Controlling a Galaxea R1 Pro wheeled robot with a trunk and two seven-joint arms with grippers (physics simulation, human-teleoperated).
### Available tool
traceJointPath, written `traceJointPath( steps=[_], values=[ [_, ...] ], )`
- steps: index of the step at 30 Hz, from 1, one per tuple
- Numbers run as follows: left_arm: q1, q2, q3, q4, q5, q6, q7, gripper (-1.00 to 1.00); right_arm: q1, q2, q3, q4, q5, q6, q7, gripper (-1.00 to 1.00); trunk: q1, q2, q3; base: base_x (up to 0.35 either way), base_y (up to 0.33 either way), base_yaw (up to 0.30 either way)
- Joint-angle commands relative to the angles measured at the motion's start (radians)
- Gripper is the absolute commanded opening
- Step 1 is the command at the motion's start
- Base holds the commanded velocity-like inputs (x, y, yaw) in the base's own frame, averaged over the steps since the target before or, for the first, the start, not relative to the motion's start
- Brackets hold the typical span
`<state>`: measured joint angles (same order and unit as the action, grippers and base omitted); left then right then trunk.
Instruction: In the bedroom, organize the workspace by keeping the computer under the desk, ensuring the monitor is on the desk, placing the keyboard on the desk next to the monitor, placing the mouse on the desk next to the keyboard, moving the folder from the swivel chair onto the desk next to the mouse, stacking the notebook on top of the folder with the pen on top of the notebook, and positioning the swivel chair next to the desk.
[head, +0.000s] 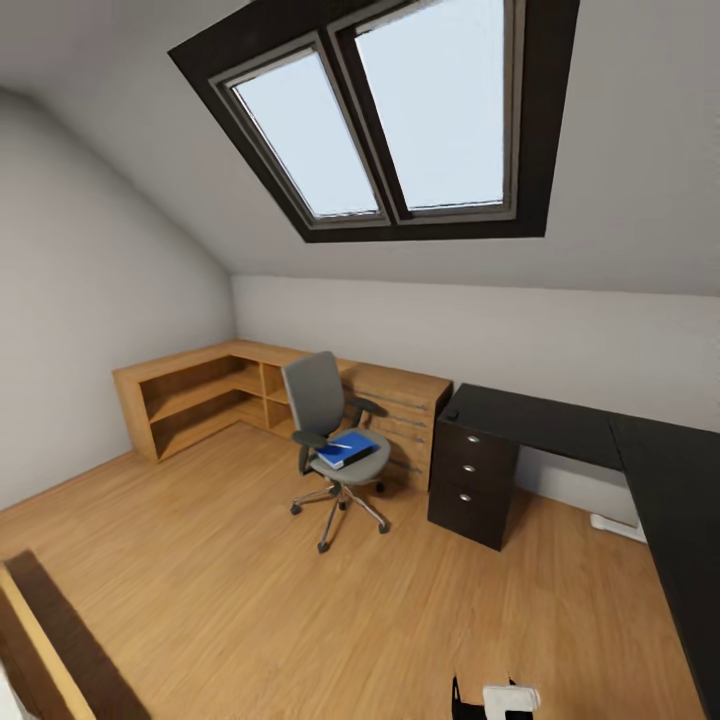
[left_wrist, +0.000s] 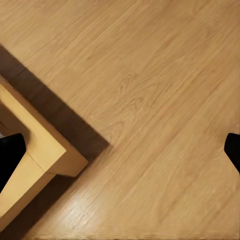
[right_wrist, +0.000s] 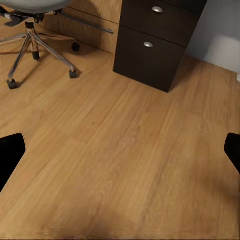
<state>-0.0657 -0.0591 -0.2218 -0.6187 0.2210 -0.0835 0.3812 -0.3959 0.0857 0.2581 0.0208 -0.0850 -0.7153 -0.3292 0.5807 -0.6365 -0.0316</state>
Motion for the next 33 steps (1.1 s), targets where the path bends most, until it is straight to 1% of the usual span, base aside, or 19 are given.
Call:
traceJointPath(
  steps=[1, 12, 27, 32, 33],
  values=[
    [-0.001, 0.001, -0.007, 0.001, 0.01, -0.005, 0.007, 1.0, -0.001, 0.0, 0.009, 0.002, -0.009, -0.004, -0.002, 1.0, -0.004, 0.005, 0.001, -0.337, 0.073, 0.0],
    [0.0, -0.001, -0.012, 0.019, 0.009, -0.005, 0.006, 1.0, -0.001, 0.0, 0.009, 0.002, -0.009, -0.004, -0.002, 1.0, -0.046, 0.082, 0.036, -0.336, 0.074, 0.0],
    [0.0, -0.001, -0.013, 0.022, 0.009, -0.005, 0.006, 1.0, -0.001, -0.001, 0.009, 0.002, -0.007, -0.004, -0.002, 1.0, -0.104, 0.187, 0.083, -0.337, 0.069, -0.001],
    [-0.001, -0.001, -0.013, 0.022, 0.009, -0.005, 0.006, 1.0, -0.001, -0.001, 0.009, 0.002, -0.007, -0.004, -0.002, 1.0, -0.123, 0.222, 0.098, -0.203, -0.015, -0.153],
    [0.0, -0.001, -0.013, 0.022, 0.009, -0.005, 0.006, 1.0, -0.001, -0.001, 0.009, 0.003, -0.007, -0.004, -0.002, 1.0, -0.123, 0.222, 0.098, -0.066, -0.006, -0.228]
  ],
)
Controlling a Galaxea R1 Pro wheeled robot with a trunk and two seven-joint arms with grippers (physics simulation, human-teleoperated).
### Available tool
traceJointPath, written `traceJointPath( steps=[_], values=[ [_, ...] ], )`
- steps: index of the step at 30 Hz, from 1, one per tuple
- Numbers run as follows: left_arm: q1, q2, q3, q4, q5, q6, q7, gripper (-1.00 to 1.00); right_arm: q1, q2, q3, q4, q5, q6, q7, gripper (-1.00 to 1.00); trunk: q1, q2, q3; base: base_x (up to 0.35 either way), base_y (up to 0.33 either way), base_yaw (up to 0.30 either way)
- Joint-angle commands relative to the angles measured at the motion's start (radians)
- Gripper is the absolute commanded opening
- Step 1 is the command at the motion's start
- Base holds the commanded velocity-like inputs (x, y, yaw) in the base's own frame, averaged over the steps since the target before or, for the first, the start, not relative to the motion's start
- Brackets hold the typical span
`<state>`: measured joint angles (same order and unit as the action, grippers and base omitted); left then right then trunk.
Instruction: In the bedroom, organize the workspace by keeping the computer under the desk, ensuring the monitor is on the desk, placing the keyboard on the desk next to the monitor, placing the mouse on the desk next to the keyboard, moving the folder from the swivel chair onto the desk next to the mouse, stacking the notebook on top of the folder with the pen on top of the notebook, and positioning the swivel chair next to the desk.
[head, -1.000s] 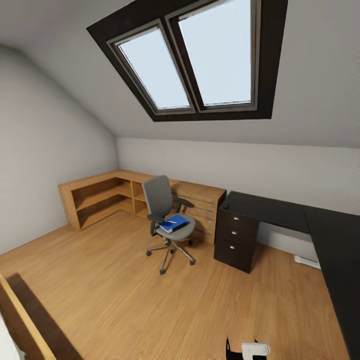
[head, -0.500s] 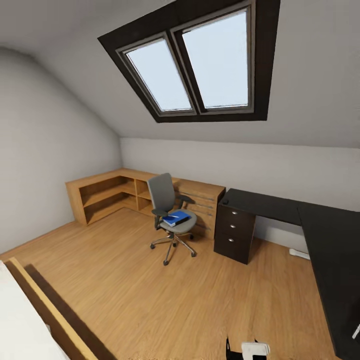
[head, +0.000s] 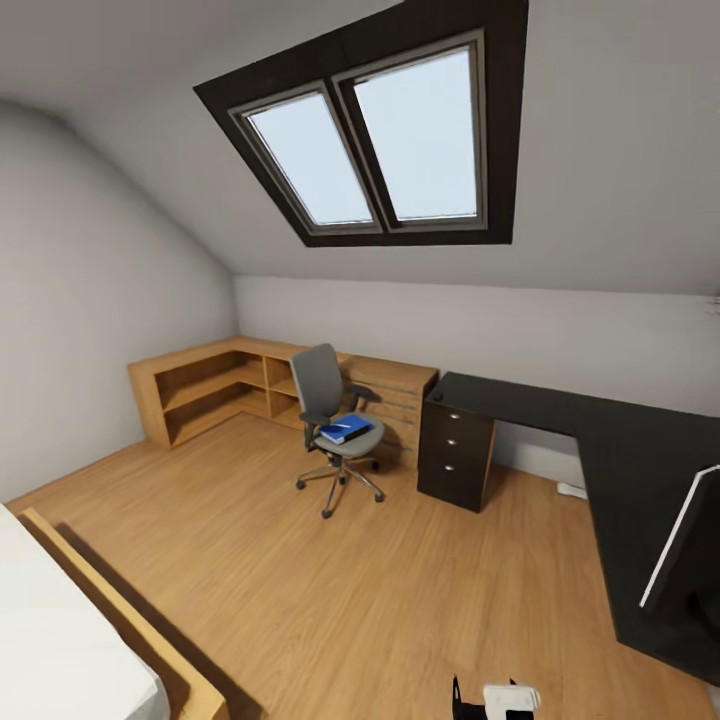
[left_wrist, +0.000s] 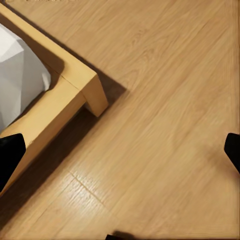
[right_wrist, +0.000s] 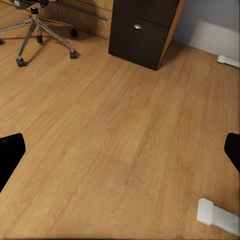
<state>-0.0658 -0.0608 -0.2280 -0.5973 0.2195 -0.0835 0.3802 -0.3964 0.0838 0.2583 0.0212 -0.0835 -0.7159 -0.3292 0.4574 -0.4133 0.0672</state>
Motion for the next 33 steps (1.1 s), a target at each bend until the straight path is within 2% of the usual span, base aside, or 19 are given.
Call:
traceJointPath(
  steps=[1, 9, 26, 33],
  values=[
    [-0.001, 0.001, -0.007, 0.001, 0.011, -0.005, 0.007, 1.0, -0.001, 0.001, 0.009, 0.002, -0.009, -0.004, -0.002, 1.0, 0.0, -0.001, 0.0, -0.042, -0.004, -0.24],
    [-0.001, 0.0, -0.007, 0.001, 0.011, -0.005, 0.007, 1.0, -0.001, 0.001, 0.009, 0.003, -0.009, -0.004, 0.022, 1.0, -0.007, 0.013, 0.006, -0.012, -0.001, -0.254],
    [0.0, 0.0, -0.014, 0.002, 0.007, -0.007, 0.003, 1.0, -0.001, 0.003, 0.009, 0.003, -0.01, -0.003, 0.029, 1.0, -0.007, 0.013, -0.015, -0.003, 0.0, -0.167],
    [0.0, 0.001, -0.011, 0.002, 0.007, -0.007, 0.003, 1.0, -0.001, 0.004, 0.009, 0.003, -0.014, -0.002, 0.027, 1.0, -0.007, 0.013, -0.024, -0.191, 0.0, -0.155]
  ],
)
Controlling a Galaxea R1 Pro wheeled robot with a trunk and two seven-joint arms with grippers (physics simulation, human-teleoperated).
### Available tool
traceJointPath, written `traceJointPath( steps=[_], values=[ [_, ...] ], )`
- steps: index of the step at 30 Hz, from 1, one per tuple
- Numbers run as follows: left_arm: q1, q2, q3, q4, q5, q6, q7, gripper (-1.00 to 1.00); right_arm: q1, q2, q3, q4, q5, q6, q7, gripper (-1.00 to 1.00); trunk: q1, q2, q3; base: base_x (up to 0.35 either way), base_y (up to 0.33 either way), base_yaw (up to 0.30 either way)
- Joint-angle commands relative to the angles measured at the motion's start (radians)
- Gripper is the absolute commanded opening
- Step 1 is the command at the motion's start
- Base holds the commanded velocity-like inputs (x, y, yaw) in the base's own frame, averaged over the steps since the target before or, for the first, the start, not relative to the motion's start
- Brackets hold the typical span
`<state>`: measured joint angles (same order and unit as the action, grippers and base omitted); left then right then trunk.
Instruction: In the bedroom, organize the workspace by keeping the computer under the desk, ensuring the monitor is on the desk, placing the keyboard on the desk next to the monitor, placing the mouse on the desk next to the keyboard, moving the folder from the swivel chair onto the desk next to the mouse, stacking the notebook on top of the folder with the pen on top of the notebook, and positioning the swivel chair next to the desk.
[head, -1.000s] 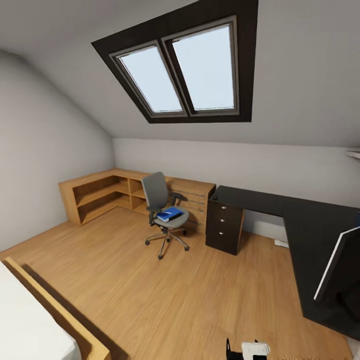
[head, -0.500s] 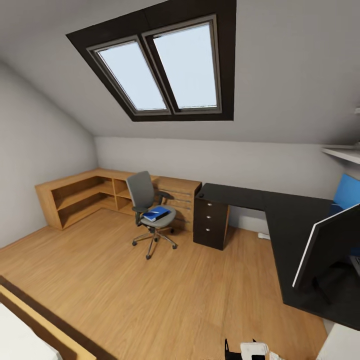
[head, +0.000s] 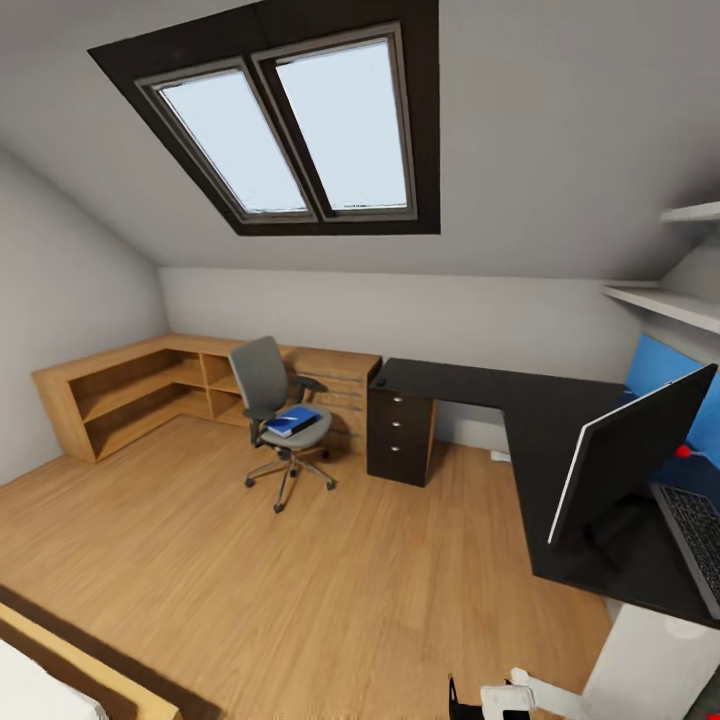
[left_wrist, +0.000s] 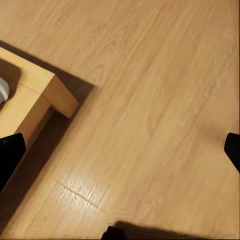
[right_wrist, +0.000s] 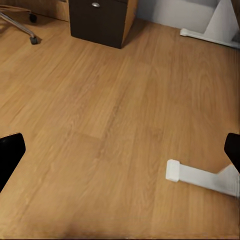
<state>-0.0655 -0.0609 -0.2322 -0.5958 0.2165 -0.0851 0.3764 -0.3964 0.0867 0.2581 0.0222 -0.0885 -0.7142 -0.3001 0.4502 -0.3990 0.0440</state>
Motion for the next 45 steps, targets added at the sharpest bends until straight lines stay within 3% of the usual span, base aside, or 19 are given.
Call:
traceJointPath(
  steps=[1, 16, 32, 45],
  values=[
    [0.0, 0.001, -0.006, 0.001, 0.011, -0.005, 0.007, 1.0, -0.001, 0.001, 0.009, 0.002, -0.01, -0.004, -0.002, 1.0, 0.0, -0.001, -0.002, -0.299, 0.0, -0.147],
    [-0.001, 0.001, -0.003, 0.001, 0.011, -0.005, 0.007, 1.0, -0.001, 0.001, 0.007, 0.002, -0.013, -0.004, -0.002, 1.0, 0.0, -0.001, -0.023, -0.293, 0.0, -0.125],
    [0.0, 0.001, -0.001, 0.001, 0.012, -0.005, 0.007, 1.0, -0.001, 0.001, 0.008, 0.002, -0.013, -0.004, -0.002, 1.0, 0.0, -0.001, -0.036, -0.015, 0.0, -0.181],
    [-0.001, 0.0, 0.001, 0.001, 0.012, -0.005, 0.01, 1.0, -0.001, 0.002, 0.008, 0.002, -0.013, -0.004, -0.003, 1.0, 0.0, -0.001, -0.036, 0.0, 0.0, -0.02]
  ],
)
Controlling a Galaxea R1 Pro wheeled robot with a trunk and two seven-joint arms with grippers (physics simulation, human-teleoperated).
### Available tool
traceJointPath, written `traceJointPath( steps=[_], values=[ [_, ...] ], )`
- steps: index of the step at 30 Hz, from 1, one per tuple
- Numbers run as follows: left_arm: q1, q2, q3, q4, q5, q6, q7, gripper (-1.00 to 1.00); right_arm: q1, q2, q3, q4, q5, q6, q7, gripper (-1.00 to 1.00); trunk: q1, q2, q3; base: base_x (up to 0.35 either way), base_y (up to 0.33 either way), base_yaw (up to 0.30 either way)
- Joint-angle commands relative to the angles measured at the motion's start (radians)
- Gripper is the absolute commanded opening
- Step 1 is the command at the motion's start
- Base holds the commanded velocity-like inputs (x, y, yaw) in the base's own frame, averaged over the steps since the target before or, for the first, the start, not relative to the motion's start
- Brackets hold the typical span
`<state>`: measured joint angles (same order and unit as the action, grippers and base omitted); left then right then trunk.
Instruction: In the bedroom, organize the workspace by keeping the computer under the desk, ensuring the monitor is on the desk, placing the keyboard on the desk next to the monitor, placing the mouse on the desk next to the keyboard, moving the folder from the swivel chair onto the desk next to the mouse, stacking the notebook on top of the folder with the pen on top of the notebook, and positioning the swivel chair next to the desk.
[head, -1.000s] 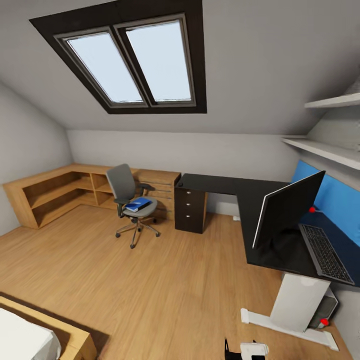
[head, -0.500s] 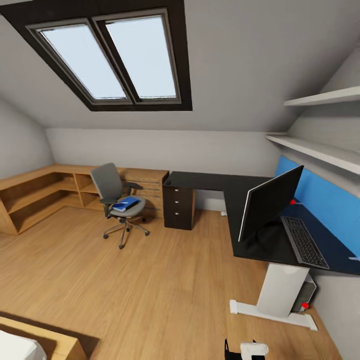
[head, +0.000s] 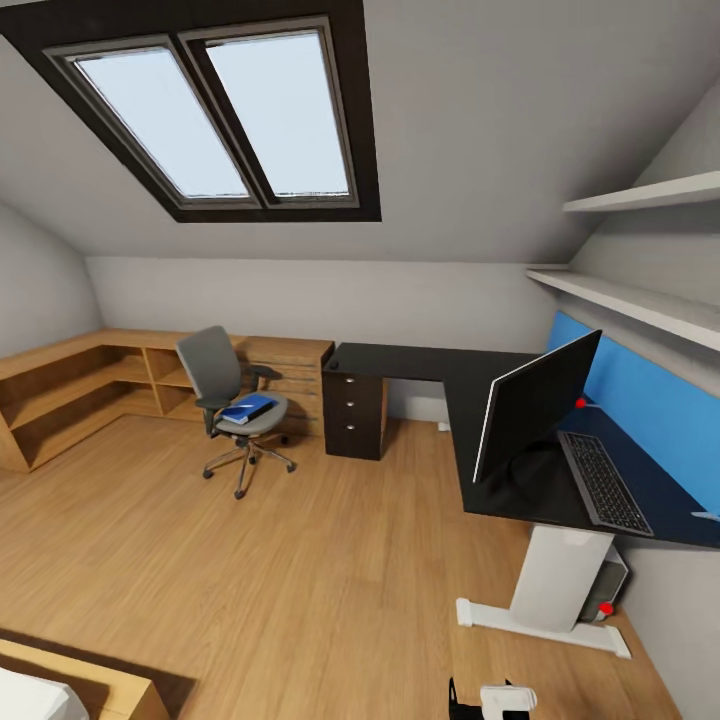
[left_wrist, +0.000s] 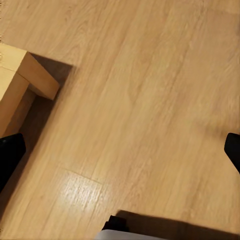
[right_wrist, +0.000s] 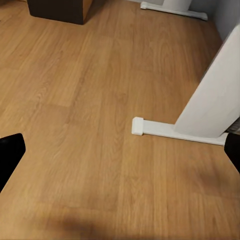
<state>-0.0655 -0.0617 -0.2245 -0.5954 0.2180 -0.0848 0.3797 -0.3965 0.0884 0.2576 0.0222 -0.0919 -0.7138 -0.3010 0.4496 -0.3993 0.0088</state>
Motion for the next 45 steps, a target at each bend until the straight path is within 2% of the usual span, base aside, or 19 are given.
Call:
traceJointPath(
  steps=[1, 5, 7, 8, 14, 27, 45],
  values=[
    [-0.001, 0.002, -0.006, 0.017, 0.011, -0.005, 0.006, 1.0, -0.001, 0.001, 0.009, 0.002, -0.009, -0.004, -0.001, 1.0, 0.0, -0.001, 0.0, 0.0, 0.0, -0.006],
    [-0.001, 0.005, -0.009, 0.15, 0.011, -0.026, 0.004, 1.0, -0.001, 0.0, 0.008, 0.002, -0.009, -0.004, -0.001, 1.0, 0.0, -0.001, 0.0, 0.0, 0.0, -0.109],
    [-0.001, 0.007, -0.01, 0.21, 0.01, -0.092, 0.003, 1.0, -0.001, 0.0, 0.008, 0.002, -0.009, -0.004, -0.001, 1.0, 0.0, -0.001, 0.0, 0.0, 0.0, -0.211],
    [-0.001, 0.005, -0.012, 0.253, 0.01, -0.213, 0.004, 1.0, -0.001, 0.0, 0.008, 0.002, -0.009, -0.005, -0.001, 1.0, 0.0, -0.001, 0.0, 0.0, 0.0, -0.248],
    [0.0, 0.003, -0.017, 0.285, 0.006, -0.316, 0.004, 1.0, -0.001, 0.0, 0.009, 0.002, -0.009, -0.005, -0.001, 1.0, 0.0, -0.001, -0.001, 0.0, 0.0, -0.254],
    [0.0, 0.006, -0.012, 0.288, 0.007, -0.331, 0.004, 1.0, -0.001, 0.002, 0.009, 0.002, -0.009, -0.004, -0.005, 1.0, 0.0, -0.001, -0.014, 0.0, -0.006, -0.215],
    [-0.001, 0.006, -0.011, 0.289, 0.009, -0.331, 0.004, 1.0, -0.001, 0.002, 0.009, 0.002, -0.009, -0.004, -0.007, 1.0, 0.0, -0.001, -0.034, -0.22, -0.219, -0.196]
  ],
)
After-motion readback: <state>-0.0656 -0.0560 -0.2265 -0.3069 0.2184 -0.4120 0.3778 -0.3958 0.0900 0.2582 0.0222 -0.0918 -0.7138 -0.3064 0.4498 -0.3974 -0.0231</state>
